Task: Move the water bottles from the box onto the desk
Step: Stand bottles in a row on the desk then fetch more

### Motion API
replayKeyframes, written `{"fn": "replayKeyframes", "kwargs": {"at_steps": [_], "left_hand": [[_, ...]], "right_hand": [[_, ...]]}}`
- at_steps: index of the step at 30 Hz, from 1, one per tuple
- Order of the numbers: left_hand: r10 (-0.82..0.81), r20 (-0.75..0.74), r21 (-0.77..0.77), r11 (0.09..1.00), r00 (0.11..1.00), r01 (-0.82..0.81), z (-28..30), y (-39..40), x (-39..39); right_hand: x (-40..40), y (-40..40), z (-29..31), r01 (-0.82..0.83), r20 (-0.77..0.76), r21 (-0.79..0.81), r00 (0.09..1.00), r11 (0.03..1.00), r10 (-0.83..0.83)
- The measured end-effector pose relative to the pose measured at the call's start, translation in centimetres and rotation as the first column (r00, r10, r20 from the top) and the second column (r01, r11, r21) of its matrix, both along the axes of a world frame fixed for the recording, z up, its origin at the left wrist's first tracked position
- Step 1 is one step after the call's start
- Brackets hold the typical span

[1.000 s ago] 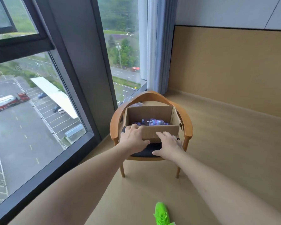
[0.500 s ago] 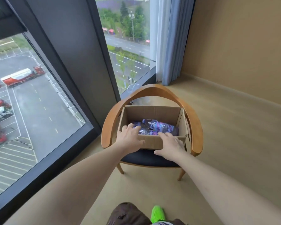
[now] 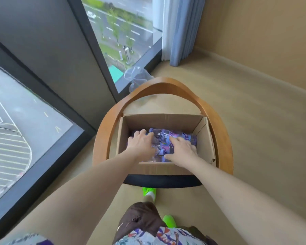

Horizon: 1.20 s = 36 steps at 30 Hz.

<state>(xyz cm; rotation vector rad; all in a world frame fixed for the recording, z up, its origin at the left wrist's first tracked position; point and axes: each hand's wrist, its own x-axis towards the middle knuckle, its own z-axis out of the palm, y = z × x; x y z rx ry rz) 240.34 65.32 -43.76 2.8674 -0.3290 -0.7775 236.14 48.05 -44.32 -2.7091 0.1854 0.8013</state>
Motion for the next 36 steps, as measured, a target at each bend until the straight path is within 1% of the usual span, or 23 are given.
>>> {"fn": "replayKeyframes", "kwargs": {"at_steps": [3, 6, 10, 13, 18, 22, 25, 28, 32, 36], "left_hand": [[0.043, -0.085, -0.045, 0.998, 0.995, -0.047, -3.0, 0.3, 3.4], [0.035, -0.191, -0.050, 0.998, 0.981, -0.045, -6.3, 0.9, 5.3], [0.004, -0.276, -0.062, 0.998, 0.961, -0.022, -10.5, 2.0, 6.8], [-0.055, -0.298, -0.055, 0.998, 0.953, 0.041, -13.0, 2.9, 7.4], [-0.221, -0.306, -0.013, 0.973, 0.926, 0.228, -16.2, 3.5, 7.2], [-0.254, -0.300, 0.038, 0.960, 0.919, 0.278, -17.7, 2.9, 6.5], [-0.304, -0.312, 0.042, 0.942, 0.900, 0.333, -18.4, 2.4, 6.7], [-0.323, -0.305, 0.027, 0.937, 0.896, 0.347, -19.0, 2.3, 6.9], [-0.292, -0.284, 0.008, 0.952, 0.913, 0.306, -19.5, 2.3, 6.6], [-0.280, -0.309, 0.005, 0.955, 0.909, 0.296, -19.2, 2.3, 6.9]], "right_hand": [[3.8, 0.8, -2.7, 0.014, -0.069, -0.009, 0.997, 1.000, -0.015], [6.7, 1.7, -5.8, 0.023, -0.123, -0.019, 0.992, 1.000, -0.026], [8.7, 2.5, -9.6, 0.023, -0.076, -0.111, 0.997, 0.994, -0.031], [9.5, 2.8, -11.6, -0.015, -0.061, -0.190, 0.998, 0.982, 0.004], [10.7, 3.2, -14.0, 0.028, -0.091, -0.197, 0.995, 0.980, -0.046], [10.2, 3.8, -15.4, 0.026, -0.050, -0.268, 0.998, 0.963, -0.041], [10.2, 3.5, -16.5, 0.033, -0.009, -0.314, 0.999, 0.949, -0.037], [11.1, 3.1, -17.3, 0.056, -0.017, -0.305, 0.998, 0.951, -0.064], [11.8, 2.8, -18.1, 0.084, -0.039, -0.272, 0.994, 0.959, -0.099], [11.1, 2.6, -18.2, 0.019, -0.057, -0.268, 0.998, 0.963, -0.035]]}}
